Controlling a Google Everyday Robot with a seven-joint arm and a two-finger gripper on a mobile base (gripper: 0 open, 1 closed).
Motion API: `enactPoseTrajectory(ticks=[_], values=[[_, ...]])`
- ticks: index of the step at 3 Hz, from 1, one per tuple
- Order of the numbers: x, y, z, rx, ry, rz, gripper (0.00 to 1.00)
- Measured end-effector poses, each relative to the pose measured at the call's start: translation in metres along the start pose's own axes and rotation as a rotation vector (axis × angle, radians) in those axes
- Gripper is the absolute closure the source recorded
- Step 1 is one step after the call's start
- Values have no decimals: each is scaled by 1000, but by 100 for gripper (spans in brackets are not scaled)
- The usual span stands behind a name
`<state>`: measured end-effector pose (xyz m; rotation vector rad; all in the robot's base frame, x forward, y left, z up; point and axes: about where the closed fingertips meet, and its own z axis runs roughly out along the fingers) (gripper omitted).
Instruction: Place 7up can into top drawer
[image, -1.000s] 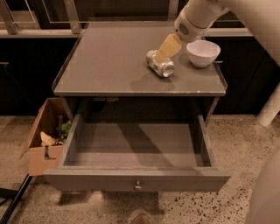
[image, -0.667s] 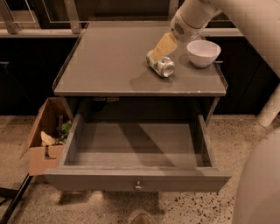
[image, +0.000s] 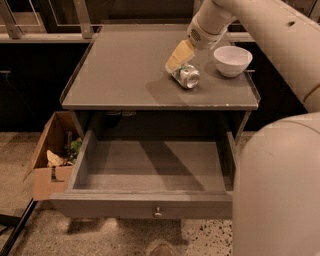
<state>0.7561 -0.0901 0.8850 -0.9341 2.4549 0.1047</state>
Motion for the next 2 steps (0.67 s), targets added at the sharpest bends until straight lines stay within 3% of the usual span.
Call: enactPoseTrajectory(ticks=[2], values=[[-2,0,34,-36,52,26,0]])
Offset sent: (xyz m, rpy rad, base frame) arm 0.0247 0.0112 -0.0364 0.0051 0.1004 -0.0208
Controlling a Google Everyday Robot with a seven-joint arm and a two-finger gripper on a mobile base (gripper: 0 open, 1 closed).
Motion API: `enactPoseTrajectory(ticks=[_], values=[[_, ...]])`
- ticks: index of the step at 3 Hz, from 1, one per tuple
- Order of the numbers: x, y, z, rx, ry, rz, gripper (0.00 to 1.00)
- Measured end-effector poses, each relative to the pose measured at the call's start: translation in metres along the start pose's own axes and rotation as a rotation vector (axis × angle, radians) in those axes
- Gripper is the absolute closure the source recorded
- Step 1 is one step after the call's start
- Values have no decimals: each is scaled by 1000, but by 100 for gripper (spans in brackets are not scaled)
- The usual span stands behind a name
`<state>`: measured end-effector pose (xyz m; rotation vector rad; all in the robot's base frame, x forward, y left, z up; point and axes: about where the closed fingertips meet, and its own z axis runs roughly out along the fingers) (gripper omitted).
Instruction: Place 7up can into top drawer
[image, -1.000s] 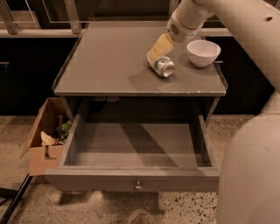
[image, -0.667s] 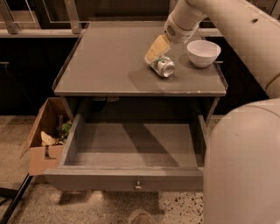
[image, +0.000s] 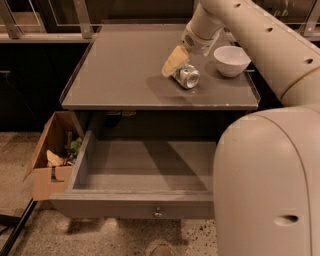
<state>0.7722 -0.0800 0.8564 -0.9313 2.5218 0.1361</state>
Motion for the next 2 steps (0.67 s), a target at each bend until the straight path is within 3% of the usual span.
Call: enactPoseTrajectory(ticks=[2], values=[[7,1,25,-31,46,22,0]])
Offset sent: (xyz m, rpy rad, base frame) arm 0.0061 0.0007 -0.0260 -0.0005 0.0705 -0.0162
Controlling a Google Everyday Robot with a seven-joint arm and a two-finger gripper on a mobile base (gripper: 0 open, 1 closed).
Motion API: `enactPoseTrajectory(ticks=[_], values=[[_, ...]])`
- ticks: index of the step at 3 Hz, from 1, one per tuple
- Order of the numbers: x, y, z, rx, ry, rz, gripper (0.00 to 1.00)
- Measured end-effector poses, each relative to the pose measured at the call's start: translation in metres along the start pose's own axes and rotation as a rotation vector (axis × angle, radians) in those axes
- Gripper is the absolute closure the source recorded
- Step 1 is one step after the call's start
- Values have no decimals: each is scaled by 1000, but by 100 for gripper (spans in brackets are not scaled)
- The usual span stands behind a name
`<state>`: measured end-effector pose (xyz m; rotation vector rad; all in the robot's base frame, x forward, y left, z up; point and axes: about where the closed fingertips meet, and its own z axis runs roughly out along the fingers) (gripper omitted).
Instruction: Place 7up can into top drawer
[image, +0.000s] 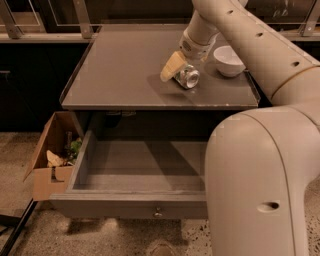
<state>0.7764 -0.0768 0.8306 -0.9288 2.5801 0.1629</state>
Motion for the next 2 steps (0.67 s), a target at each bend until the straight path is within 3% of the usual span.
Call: enactPoseTrajectory(ticks=[1,2], values=[[4,-1,8,-13,14,9,0],[4,-1,8,-13,14,9,25]])
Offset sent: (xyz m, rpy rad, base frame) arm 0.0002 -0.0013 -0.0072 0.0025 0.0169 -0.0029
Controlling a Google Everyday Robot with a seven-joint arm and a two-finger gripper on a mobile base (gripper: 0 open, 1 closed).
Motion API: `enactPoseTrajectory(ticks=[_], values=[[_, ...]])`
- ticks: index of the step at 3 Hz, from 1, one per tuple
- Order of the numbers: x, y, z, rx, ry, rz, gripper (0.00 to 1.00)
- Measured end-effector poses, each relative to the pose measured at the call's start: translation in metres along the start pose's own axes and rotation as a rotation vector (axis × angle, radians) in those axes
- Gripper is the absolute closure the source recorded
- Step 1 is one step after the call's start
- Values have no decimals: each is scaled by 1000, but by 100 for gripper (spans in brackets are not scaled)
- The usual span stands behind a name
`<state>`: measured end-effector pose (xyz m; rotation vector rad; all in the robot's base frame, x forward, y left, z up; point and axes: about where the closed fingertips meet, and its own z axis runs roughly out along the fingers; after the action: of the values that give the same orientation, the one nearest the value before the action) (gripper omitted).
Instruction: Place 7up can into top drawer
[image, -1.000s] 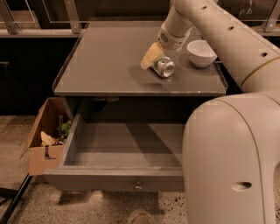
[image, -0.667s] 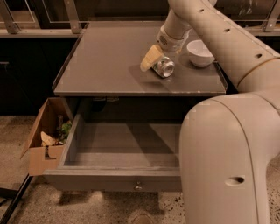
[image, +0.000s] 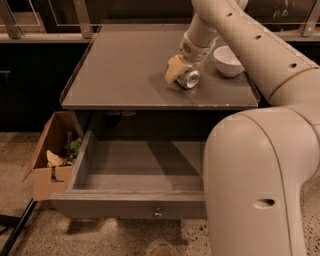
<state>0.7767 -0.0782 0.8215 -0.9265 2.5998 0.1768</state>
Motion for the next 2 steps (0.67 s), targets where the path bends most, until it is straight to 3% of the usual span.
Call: enactPoseTrajectory(ticks=[2], values=[[0,0,0,0,0,0,79]])
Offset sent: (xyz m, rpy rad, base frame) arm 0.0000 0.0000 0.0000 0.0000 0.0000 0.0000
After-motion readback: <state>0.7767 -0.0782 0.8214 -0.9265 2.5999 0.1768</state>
